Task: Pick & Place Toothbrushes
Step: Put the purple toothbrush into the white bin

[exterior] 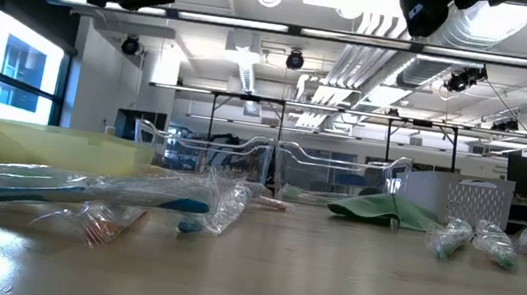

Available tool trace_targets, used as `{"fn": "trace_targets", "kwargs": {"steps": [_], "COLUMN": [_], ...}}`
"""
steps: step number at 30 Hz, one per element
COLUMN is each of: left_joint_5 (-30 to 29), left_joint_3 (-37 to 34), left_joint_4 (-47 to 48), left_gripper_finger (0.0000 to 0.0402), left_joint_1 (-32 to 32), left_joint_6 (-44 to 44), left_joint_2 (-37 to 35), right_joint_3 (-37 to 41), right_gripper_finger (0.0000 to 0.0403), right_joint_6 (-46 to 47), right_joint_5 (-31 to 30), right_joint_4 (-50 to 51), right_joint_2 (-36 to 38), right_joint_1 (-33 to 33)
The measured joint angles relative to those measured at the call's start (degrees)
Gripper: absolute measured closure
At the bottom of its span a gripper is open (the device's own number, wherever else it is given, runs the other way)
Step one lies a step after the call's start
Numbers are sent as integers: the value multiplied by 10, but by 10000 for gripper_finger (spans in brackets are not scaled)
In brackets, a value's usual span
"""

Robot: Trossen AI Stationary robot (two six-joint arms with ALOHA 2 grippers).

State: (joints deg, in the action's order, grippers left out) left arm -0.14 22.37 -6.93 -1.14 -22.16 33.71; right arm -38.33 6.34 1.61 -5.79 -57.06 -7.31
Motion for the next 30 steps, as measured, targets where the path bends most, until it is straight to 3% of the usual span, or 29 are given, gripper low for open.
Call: {"fn": "trace_targets", "kwargs": {"steps": [6, 9, 18, 30], "left_joint_5": [-143, -173, -95, -89], "left_joint_3": [0, 0, 0, 0], "left_joint_4": [57, 66, 67, 60], "left_gripper_finger": [213, 213, 213, 213], "left_joint_1": [99, 134, 183, 184], "left_joint_6": [46, 66, 46, 73], "left_joint_2": [0, 0, 0, 1], "right_joint_3": [0, 0, 0, 0], "right_gripper_finger": [401, 401, 401, 401], "right_joint_6": [44, 39, 29, 57], "right_joint_5": [-2, -2, -2, -2], "right_joint_4": [0, 0, -18, -22], "right_joint_2": [-19, -35, -62, -62], "right_joint_1": [0, 0, 0, 0]}}
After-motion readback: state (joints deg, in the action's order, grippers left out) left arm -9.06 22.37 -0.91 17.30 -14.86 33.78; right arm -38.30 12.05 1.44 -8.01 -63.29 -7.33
